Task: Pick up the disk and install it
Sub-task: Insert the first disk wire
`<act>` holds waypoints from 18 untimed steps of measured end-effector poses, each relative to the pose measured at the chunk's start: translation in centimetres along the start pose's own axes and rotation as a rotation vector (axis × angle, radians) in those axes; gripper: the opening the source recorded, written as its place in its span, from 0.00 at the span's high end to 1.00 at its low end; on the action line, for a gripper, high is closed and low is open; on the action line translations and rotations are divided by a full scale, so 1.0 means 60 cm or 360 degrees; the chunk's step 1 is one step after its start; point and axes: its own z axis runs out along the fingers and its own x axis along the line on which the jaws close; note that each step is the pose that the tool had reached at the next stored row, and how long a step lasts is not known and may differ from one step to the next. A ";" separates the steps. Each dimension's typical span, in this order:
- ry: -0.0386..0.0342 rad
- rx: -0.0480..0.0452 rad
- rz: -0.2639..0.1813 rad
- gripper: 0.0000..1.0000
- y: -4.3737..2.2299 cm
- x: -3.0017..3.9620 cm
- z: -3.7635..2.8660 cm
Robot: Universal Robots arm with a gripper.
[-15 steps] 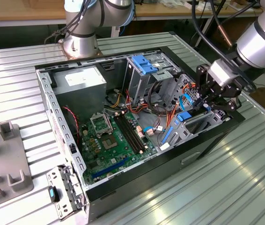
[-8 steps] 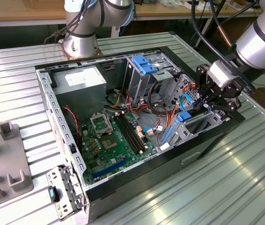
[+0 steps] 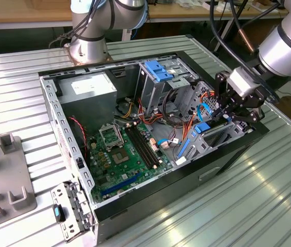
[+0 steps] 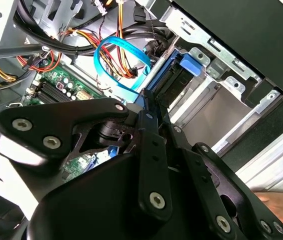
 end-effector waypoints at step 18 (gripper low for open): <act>-0.0001 0.0013 -0.0002 0.84 0.007 0.002 0.001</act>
